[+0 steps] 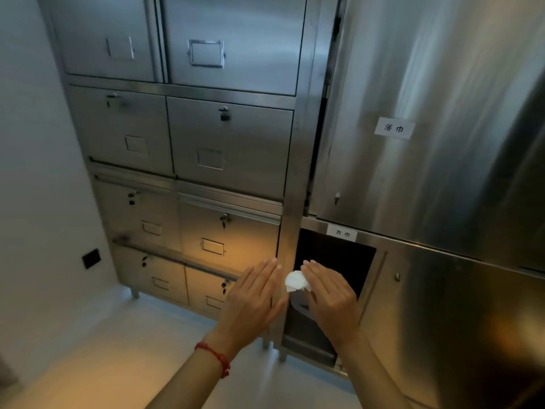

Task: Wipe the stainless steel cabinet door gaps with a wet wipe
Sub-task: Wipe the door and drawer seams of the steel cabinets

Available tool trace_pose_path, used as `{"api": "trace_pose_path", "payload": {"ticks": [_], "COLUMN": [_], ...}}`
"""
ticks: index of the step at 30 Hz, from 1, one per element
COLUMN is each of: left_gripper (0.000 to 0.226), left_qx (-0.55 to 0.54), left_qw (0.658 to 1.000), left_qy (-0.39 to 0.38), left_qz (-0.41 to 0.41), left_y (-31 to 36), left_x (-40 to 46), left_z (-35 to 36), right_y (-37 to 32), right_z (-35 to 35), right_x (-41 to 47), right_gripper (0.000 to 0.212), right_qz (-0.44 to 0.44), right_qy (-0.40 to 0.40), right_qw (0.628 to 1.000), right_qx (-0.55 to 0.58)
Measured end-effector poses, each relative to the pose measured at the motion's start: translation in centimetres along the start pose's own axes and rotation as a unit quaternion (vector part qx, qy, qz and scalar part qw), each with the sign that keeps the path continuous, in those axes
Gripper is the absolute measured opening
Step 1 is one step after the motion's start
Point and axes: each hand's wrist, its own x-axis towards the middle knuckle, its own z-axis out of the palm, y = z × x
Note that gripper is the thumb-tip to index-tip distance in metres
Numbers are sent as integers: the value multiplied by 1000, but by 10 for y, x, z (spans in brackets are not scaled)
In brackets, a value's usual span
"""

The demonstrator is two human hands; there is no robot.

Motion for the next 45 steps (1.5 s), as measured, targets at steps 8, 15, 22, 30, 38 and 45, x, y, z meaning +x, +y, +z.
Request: {"api": "trace_pose_path", "payload": {"ticks": [8,15,22,30,38,45], "left_gripper": [50,56,58,60,63,62], "left_qx": [37,47,40,42,59,67], "left_qw": [998,996,996,996,994,993], "left_qy": [-31,-40,-43,-33,-34,-16], "left_qz": [-46,-66,-67,-68,-87,-94], "left_y": [-53,-120,-214,-325,-407,-465], "left_x": [-3,-1,3,0,7,37], "left_z": [8,17,31,34,44,71], "right_y": [-3,-23,-45,-88,-107,-88], "right_z": [65,130,205,281,351,415], "right_x": [31,70,118,186,233,274], "right_gripper": [42,24,47,49,49,49], "right_qz": [-34,-53,-58,-60,-50,-49], "right_qy": [36,41,18,8,-1,23], "right_qw": [998,995,995,996,995,995], "right_qx": [48,71,74,71,88,87]}}
